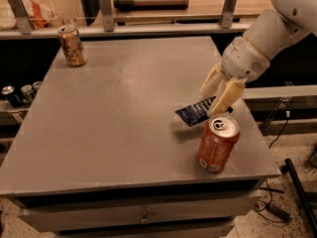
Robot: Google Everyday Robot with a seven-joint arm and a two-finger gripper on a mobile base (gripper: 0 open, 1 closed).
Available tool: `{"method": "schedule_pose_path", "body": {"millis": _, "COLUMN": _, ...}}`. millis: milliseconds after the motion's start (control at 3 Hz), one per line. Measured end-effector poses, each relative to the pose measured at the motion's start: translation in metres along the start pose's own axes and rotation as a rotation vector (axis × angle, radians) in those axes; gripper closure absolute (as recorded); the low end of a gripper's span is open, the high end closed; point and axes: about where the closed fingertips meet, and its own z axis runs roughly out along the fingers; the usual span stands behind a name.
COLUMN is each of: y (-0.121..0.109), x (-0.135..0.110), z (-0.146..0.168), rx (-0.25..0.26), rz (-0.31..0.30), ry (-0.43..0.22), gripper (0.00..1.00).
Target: Move rxbar blueberry near coke can
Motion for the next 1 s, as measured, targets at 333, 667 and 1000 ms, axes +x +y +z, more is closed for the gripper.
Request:
{"method": "schedule_pose_path", "body": {"millis": 333, "y": 0.0012, "x": -0.0017, "z": 0.0005, "rx": -0.015, "rz": -0.015, "ry": -0.005, "gripper": 0.61}}
{"method": "schedule_pose_path", "body": {"millis": 667, "y": 0.0019, "x": -0.0015, "z": 0.0013, "rx": -0.024, "rz": -0.021, "ry": -0.012, "gripper": 0.38}}
{"method": "schedule_pose_path", "body": {"millis": 1000, "y": 0.0027, "x": -0.0012, "z": 0.0020, "rx": -0.033, "rz": -0.025, "ry": -0.020, "gripper": 0.13}}
